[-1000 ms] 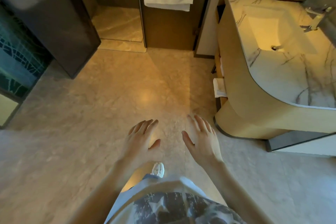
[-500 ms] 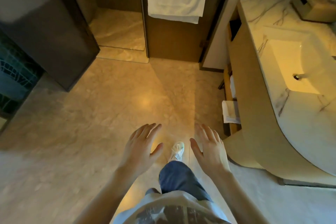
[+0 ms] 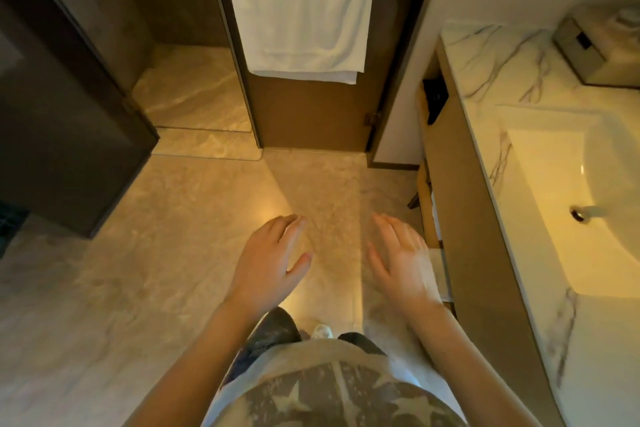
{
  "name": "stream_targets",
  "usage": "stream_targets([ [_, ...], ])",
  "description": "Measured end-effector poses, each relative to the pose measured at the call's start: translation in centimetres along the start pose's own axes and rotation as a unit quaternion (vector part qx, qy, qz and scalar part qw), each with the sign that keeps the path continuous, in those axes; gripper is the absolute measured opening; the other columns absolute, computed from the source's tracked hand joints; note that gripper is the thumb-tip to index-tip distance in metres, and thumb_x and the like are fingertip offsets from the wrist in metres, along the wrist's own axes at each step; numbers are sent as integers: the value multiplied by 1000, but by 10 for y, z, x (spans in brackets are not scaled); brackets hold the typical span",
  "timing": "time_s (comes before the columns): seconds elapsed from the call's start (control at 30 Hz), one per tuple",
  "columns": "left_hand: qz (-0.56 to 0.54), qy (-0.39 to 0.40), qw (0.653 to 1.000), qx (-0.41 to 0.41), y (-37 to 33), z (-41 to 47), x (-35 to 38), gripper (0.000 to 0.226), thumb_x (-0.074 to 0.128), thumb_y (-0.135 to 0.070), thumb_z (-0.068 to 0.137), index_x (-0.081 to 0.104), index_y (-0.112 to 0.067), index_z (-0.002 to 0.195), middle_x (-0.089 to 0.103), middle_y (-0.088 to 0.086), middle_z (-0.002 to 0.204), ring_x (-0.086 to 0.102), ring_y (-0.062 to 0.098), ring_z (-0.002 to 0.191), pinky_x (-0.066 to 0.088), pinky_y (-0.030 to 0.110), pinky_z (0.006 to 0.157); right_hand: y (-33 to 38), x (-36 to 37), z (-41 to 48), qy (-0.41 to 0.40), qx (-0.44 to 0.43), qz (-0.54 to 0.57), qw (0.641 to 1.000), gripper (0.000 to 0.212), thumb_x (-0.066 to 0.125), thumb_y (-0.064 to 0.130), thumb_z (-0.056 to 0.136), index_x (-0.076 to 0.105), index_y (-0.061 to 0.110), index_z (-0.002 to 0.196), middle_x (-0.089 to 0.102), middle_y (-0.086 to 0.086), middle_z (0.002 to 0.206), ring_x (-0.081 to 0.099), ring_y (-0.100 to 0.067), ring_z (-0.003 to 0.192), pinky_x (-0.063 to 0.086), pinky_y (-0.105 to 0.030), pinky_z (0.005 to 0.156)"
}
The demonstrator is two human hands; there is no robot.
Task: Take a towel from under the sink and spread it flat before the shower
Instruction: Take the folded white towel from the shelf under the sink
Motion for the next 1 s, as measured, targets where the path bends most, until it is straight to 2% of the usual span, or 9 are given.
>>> stream_targets([
  [0.1, -7, 2, 1000, 11, 6, 47, -1, 54, 42, -48, 94, 41, -21, 140, 48, -2, 139, 41, 15, 129, 40, 32, 102, -12, -4, 37, -30, 17, -16, 999, 45, 48, 32, 96, 47, 16, 138, 55, -6, 132, 48, -27, 124, 41, -47, 105],
  [0.3, -3, 33, 998, 48, 25, 155, 12, 56, 40, -52, 93, 40, -25, 141, 47, -5, 138, 41, 13, 126, 38, 29, 100, -42, 4, 105, -36, 101, -29, 994, 50, 46, 38, 97, 41, 19, 143, 48, -6, 143, 40, -27, 134, 36, -49, 110],
  [0.43, 5, 89, 988, 125, 28, 236, 20, 58, 38, -54, 92, 36, -27, 143, 43, -7, 142, 40, 12, 128, 38, 28, 101, -57, 6, 145, -65, 172, -44, 982, 55, 39, 46, 97, 35, 23, 147, 42, -3, 148, 34, -26, 138, 32, -48, 113],
  [0.53, 0, 126, 971, 203, 25, 299, 19, 58, 35, -56, 92, 33, -30, 144, 38, -9, 146, 34, 11, 134, 35, 29, 105, -63, 3, 173, -87, 245, -33, 965, 56, 43, 43, 97, 37, 20, 147, 44, -6, 147, 37, -29, 137, 35, -50, 110],
  [0.63, -5, 147, 950, 277, 15, 357, 13, 57, 32, -56, 94, 36, -28, 144, 39, -7, 145, 35, 13, 134, 36, 33, 106, -65, -2, 188, -127, 313, -51, 940, 54, 50, 39, 96, 42, 17, 145, 49, -9, 143, 43, -30, 133, 39, -49, 108],
  [0.77, 13, 174, 913, 370, -4, 419, 18, 57, 40, -52, 96, 36, -26, 146, 37, -5, 150, 32, 15, 138, 32, 34, 110, -60, -4, 188, -170, 401, -63, 898, 54, 37, 48, 95, 38, 24, 143, 46, -3, 144, 40, -26, 134, 34, -47, 110],
  [0.87, 11, 200, 875, 441, -26, 436, 26, 56, 43, -49, 96, 39, -23, 145, 39, -3, 149, 32, 15, 138, 27, 32, 111, -53, -3, 178, -194, 470, -63, 859, 57, 33, 51, 95, 40, 22, 143, 48, -5, 142, 42, -27, 132, 41, -52, 105],
  [1.0, -24, 251, 831, 497, -46, 430, 43, 56, 51, -44, 93, 44, -20, 143, 43, 1, 148, 33, 17, 138, 26, 35, 113, -34, 6, 156, -233, 546, -56, 803, 57, 37, 47, 94, 45, 17, 141, 50, -9, 141, 44, -31, 131, 43, -55, 102],
])
Point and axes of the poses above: each hand's wrist, its own z-axis towards the middle knuckle, its own x-axis out of the palm, y = z × x, the point moved 3 cm from there along z, towards the middle knuckle
